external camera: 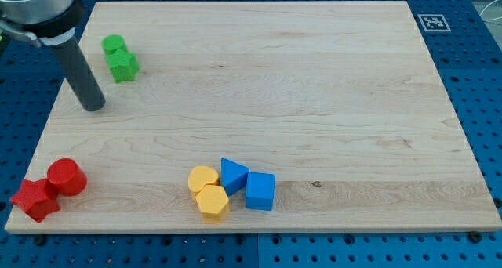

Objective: Move your arm to the yellow hexagon

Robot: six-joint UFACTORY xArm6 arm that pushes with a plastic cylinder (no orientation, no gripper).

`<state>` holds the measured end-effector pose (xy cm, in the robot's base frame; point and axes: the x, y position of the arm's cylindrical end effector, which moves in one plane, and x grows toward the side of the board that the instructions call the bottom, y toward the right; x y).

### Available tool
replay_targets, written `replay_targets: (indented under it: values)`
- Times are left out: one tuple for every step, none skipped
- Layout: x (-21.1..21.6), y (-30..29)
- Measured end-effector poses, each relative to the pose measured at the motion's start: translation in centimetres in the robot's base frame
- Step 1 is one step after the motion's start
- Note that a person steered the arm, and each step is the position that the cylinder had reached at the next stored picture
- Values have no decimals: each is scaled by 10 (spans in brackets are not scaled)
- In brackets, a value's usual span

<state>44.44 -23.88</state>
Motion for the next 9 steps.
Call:
replay_targets:
  values:
    - [-3,9]
    - [-3,59]
    - [12,96]
    - [66,96]
    - [108,85]
    - [113,84]
    - [151,87]
    - [173,97]
    - [175,116]
